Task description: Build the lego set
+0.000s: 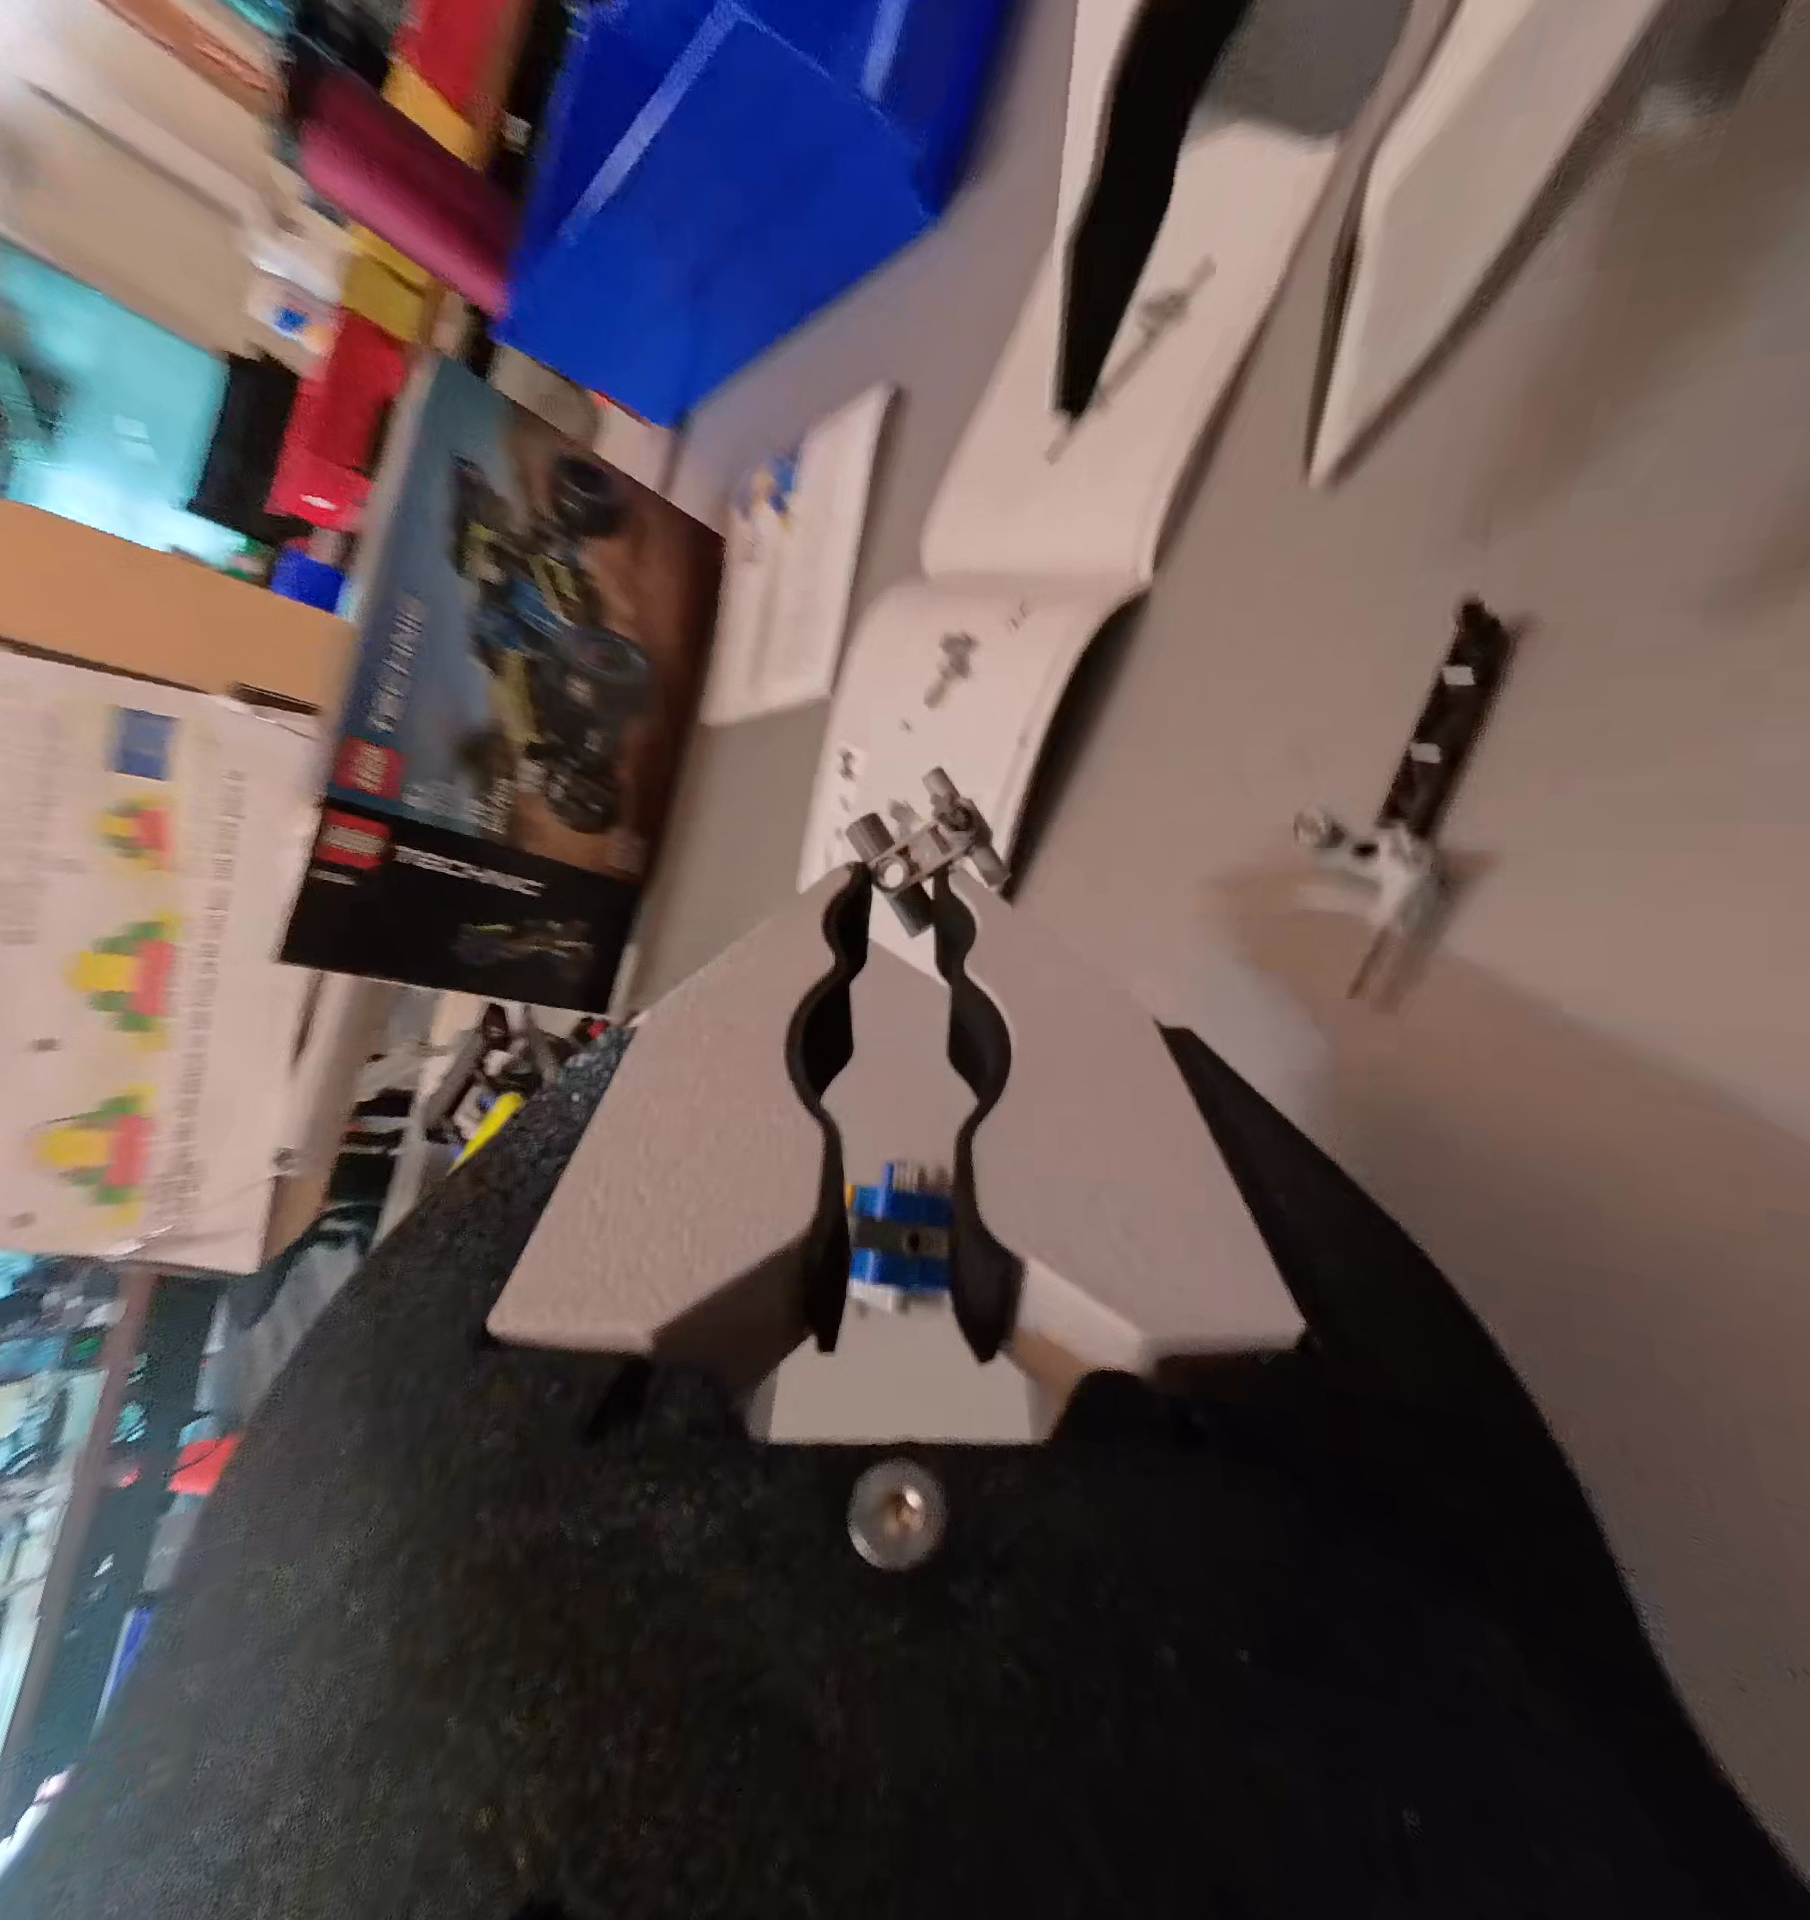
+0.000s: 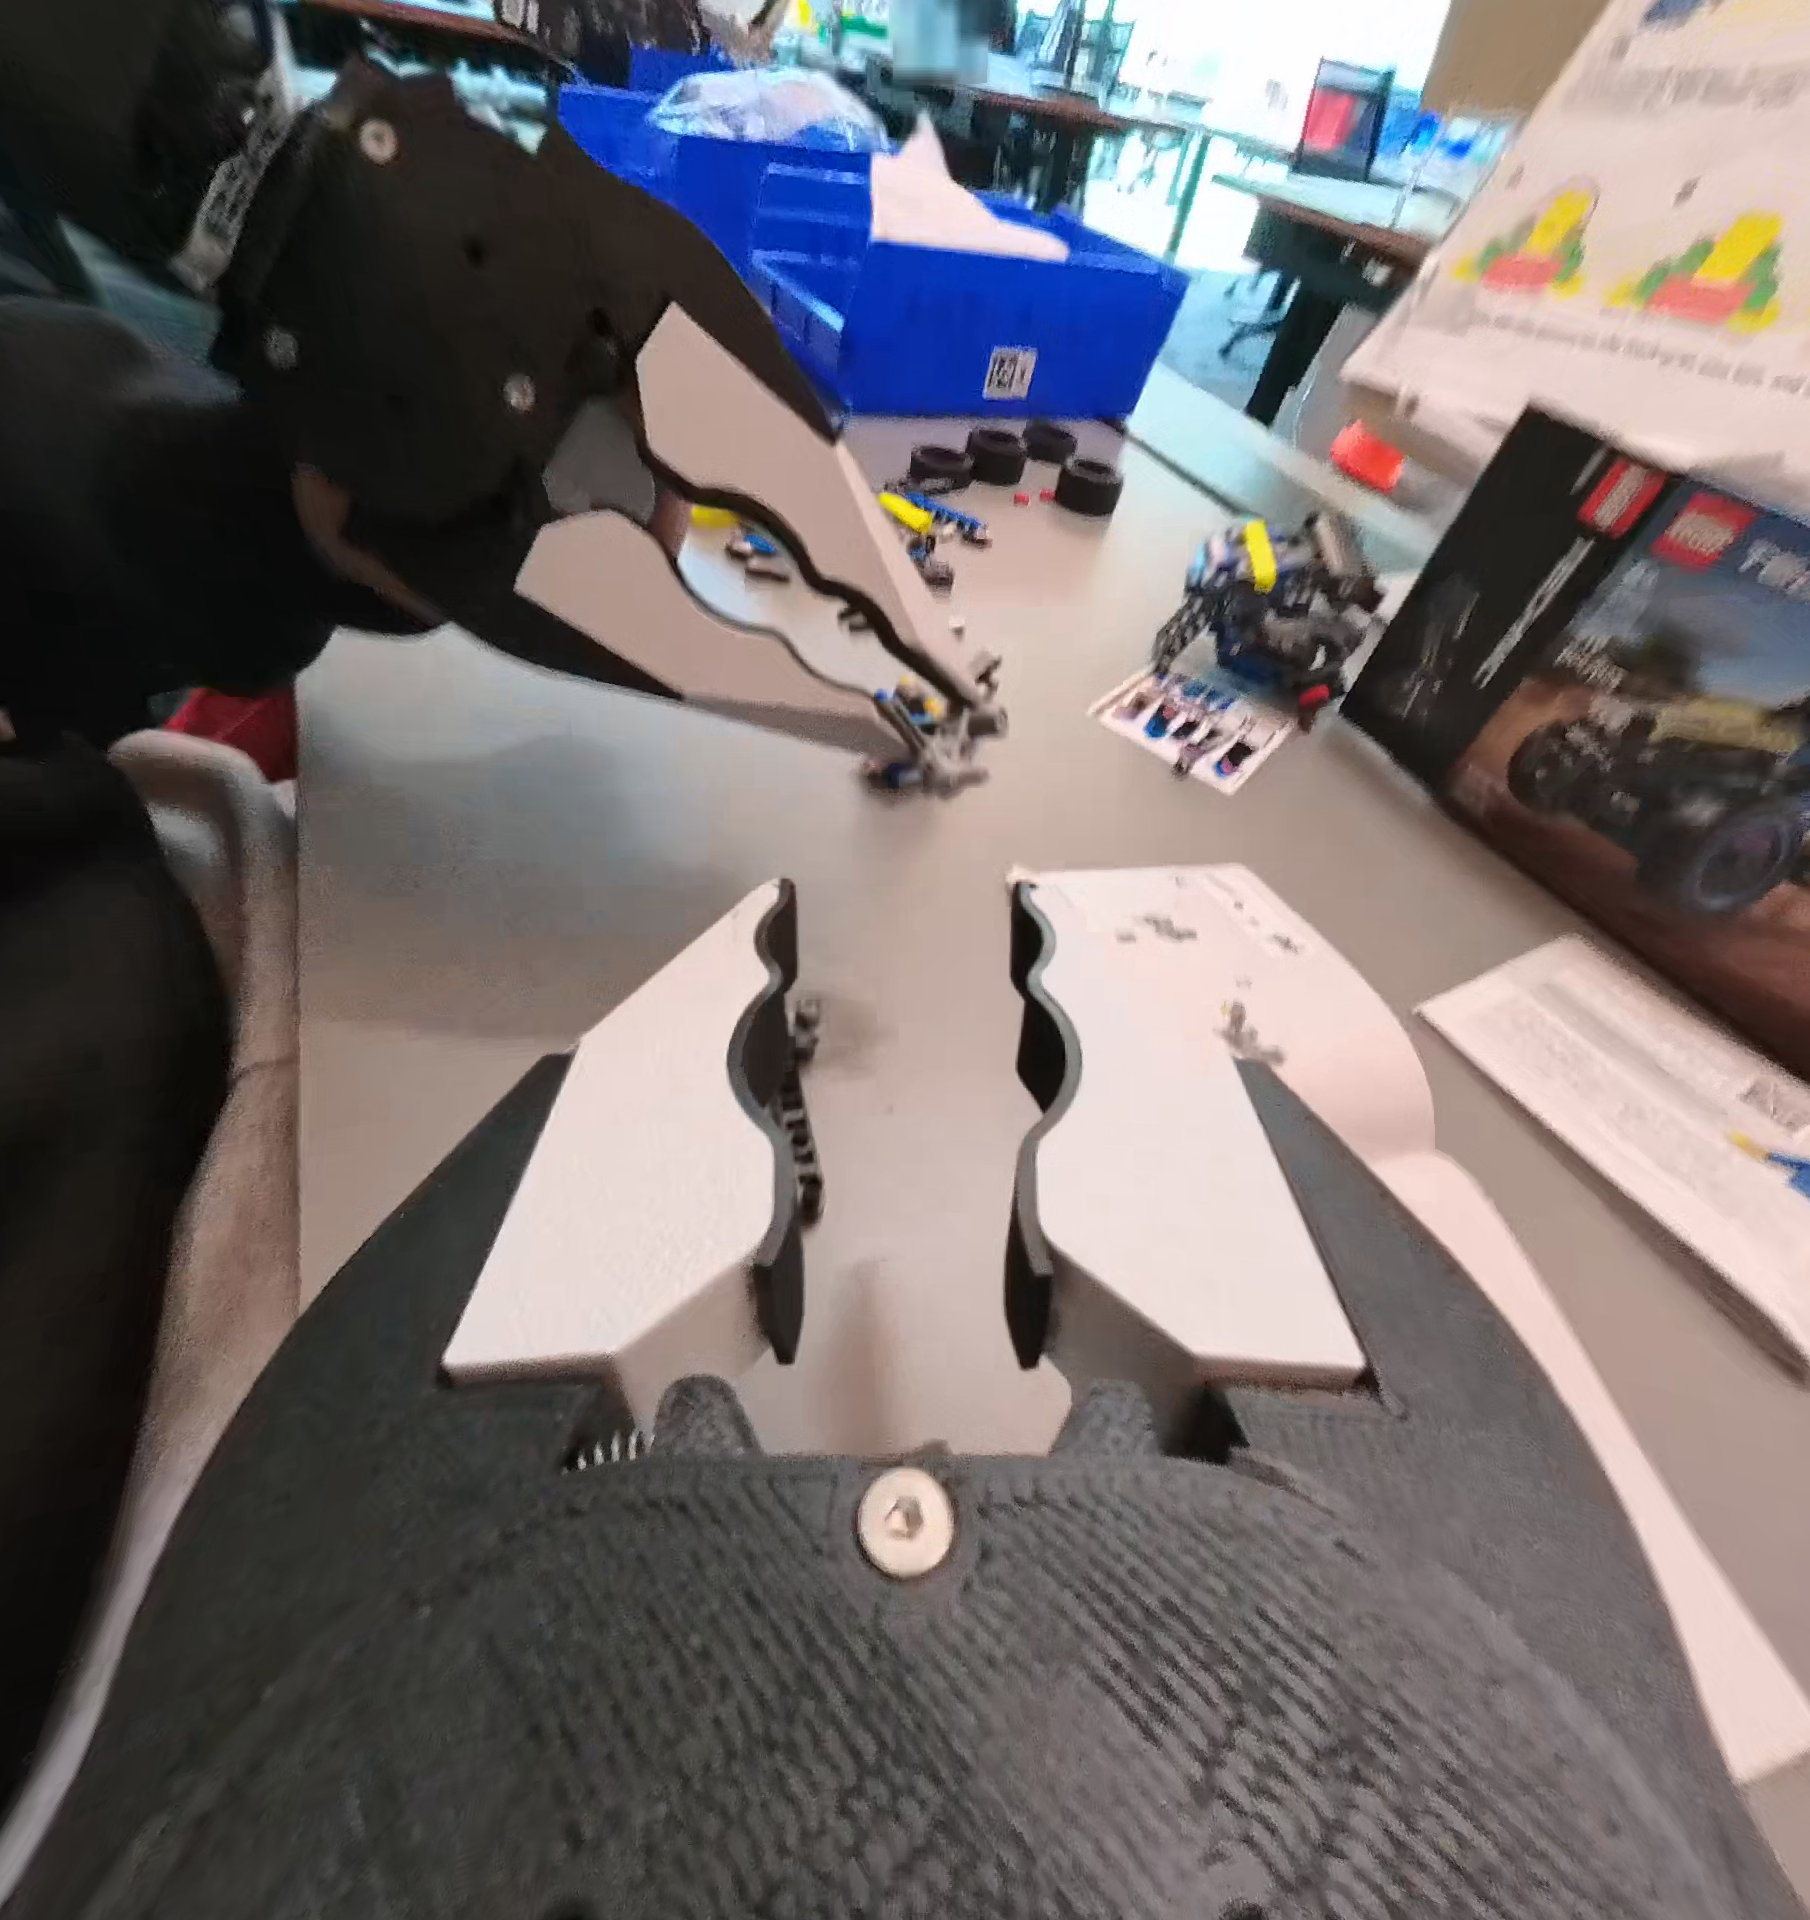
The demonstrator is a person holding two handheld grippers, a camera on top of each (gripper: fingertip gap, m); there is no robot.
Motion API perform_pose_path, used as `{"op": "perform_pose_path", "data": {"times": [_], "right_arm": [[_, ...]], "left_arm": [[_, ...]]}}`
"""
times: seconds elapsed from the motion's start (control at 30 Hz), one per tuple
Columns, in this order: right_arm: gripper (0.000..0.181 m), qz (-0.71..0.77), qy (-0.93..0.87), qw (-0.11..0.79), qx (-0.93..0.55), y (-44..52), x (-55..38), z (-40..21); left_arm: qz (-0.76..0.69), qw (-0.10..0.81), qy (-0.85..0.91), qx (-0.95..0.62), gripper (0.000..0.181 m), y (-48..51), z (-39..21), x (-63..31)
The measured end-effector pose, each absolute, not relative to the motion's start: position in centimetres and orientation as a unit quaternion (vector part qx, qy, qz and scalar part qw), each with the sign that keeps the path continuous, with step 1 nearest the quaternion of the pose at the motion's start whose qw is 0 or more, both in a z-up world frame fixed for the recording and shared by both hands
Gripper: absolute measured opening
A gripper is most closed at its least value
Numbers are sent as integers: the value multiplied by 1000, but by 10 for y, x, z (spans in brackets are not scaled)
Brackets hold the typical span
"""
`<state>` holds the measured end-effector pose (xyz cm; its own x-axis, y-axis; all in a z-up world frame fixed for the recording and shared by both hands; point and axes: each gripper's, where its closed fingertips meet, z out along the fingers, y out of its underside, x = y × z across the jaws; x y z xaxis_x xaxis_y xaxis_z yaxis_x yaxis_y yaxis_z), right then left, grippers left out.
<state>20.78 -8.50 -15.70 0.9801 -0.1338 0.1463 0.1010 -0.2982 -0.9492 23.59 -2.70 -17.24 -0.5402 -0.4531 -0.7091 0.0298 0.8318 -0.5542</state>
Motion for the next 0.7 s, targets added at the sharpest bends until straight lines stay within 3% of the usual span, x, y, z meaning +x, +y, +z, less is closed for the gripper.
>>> {"op": "perform_pose_path", "data": {"times": [0.27,0.47,0.7], "right_arm": [[22,-208,-17,588,-781,-80,216,-143],[27,-160,19,619,-769,-103,224,-142],[35,-107,15,648,-754,-112,217,-140]], "left_arm": [[-267,526,799,-121,9,-72,-154,243],[-353,478,792,-137,9,-91,-151,242],[-525,355,758,-156,8,-119,-145,227]]}}
